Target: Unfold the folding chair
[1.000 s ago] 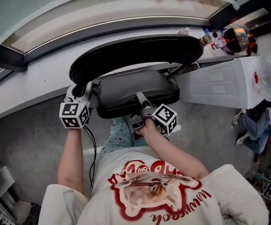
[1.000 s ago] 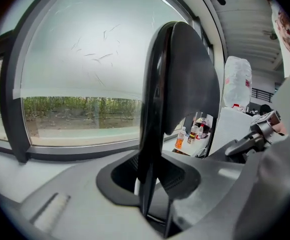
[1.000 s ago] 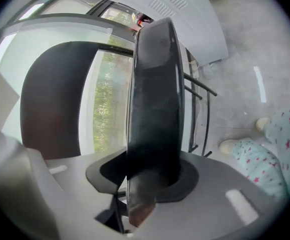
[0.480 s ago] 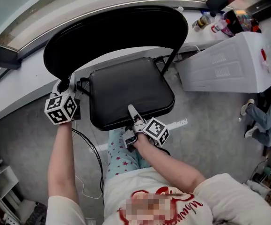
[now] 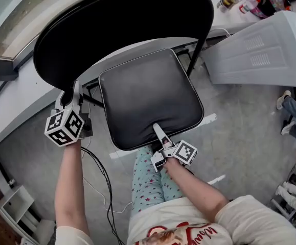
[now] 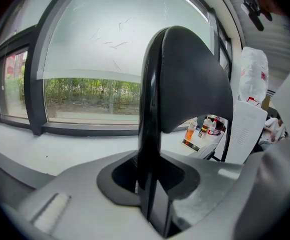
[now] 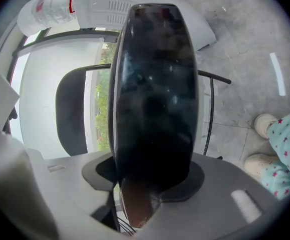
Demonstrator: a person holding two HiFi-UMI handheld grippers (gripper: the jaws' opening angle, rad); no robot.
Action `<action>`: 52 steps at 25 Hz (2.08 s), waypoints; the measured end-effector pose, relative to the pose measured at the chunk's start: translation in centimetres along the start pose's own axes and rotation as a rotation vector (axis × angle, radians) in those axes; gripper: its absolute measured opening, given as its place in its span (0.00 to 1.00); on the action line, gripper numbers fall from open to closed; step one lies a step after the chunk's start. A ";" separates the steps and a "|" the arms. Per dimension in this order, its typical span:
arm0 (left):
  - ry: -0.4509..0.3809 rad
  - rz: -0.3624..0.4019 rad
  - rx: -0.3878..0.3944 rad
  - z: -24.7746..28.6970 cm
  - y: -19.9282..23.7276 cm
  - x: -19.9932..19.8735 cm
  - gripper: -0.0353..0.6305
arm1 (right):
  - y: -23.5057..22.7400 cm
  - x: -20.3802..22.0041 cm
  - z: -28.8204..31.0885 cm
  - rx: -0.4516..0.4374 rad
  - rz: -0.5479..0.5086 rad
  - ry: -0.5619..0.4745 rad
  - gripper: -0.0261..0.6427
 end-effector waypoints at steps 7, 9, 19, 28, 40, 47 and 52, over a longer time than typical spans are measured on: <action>0.008 -0.031 -0.021 0.0 -0.1 1.9 0.18 | -4.1 0.7 -1.7 -0.050 0.006 -0.015 0.39; 0.009 -0.039 -0.026 0.1 0.0 2.5 0.18 | -5.2 0.9 -2.0 -0.056 -0.002 -0.015 0.40; 0.008 -0.038 -0.008 0.2 0.0 4.4 0.18 | -9.3 1.4 -3.2 -0.118 -0.010 -0.009 0.42; 0.012 -0.047 -0.003 1.0 0.3 5.5 0.18 | -12.3 1.7 -3.4 -0.144 -0.001 0.002 0.44; 0.004 -0.054 -0.006 1.8 0.9 6.6 0.18 | -15.1 2.1 -3.6 -0.184 0.019 0.040 0.46; -0.005 -0.056 0.001 2.3 0.9 7.1 0.17 | -16.1 2.1 -3.7 -0.184 0.021 0.035 0.47; -0.041 -0.069 -0.005 2.2 1.0 7.2 0.17 | -16.3 2.4 -3.7 -0.212 0.021 0.043 0.48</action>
Point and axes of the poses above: the fingertips, and each gripper's own axes: z forward along the fingers, y to its left, x out of its underside, the point moved 9 cm from there along -z, backward along the fingers, and after that the axes turned 8 degrees about -x, right-handed, at the moved point
